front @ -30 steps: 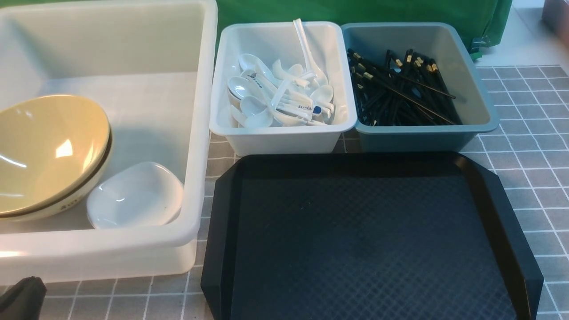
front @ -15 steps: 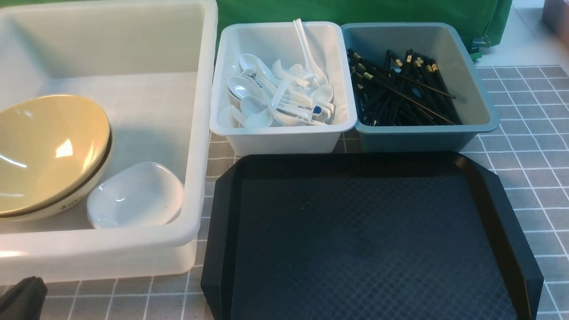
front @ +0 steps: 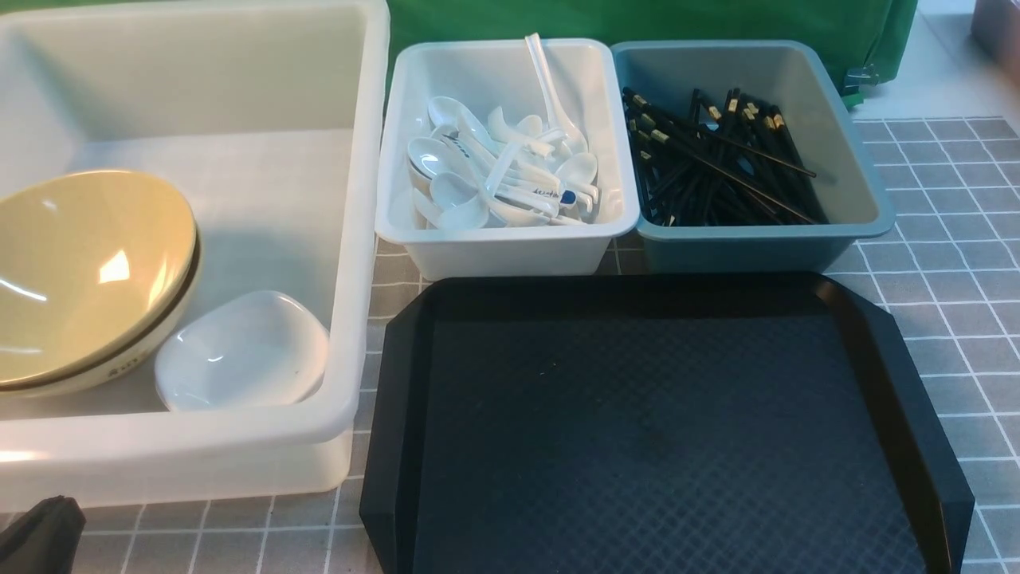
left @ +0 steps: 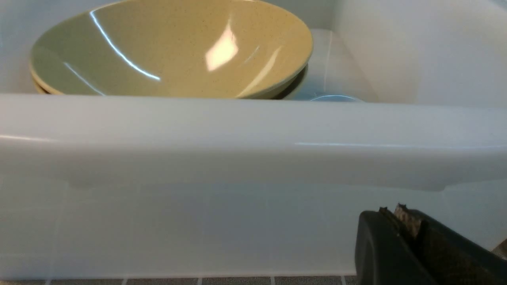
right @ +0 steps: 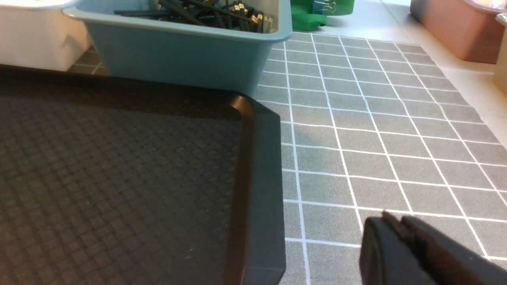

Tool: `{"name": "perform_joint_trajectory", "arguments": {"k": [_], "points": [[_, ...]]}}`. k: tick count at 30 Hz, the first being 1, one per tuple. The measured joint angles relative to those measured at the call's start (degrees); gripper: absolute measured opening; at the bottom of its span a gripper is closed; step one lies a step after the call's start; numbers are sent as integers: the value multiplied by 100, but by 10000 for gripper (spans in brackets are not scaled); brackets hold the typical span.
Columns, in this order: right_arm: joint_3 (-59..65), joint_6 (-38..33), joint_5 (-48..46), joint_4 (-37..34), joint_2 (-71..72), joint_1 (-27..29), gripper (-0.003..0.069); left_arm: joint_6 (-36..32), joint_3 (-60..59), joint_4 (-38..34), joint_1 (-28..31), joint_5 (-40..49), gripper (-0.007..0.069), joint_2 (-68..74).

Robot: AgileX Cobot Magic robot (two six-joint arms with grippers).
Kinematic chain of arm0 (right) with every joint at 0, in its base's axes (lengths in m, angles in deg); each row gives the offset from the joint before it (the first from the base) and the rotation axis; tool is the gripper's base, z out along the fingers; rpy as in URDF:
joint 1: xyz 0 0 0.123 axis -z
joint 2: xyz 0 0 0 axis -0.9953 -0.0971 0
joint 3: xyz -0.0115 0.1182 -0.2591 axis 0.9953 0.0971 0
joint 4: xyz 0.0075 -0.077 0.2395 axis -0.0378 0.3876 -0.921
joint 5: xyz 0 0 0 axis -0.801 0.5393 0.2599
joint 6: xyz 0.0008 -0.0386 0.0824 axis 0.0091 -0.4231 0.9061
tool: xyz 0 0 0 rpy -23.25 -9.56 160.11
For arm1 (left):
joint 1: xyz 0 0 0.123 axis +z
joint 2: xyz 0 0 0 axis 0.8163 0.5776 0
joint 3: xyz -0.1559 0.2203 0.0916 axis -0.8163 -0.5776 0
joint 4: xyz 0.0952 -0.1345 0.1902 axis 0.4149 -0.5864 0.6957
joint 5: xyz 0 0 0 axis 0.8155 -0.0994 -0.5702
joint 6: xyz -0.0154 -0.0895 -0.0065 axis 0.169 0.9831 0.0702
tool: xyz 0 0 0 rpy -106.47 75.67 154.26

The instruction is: On grey table put chopsticks spoon bowls plates into blue grey white boxes.

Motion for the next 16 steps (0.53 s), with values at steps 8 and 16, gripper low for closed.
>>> {"name": "perform_joint_trajectory", "arguments": {"k": [8,16], "points": [[0,0,0,0,0,0,85,0,0,0,0,0,-8,0],[0,0,0,0,0,0,95,0,0,0,0,0,-8,0]]}}
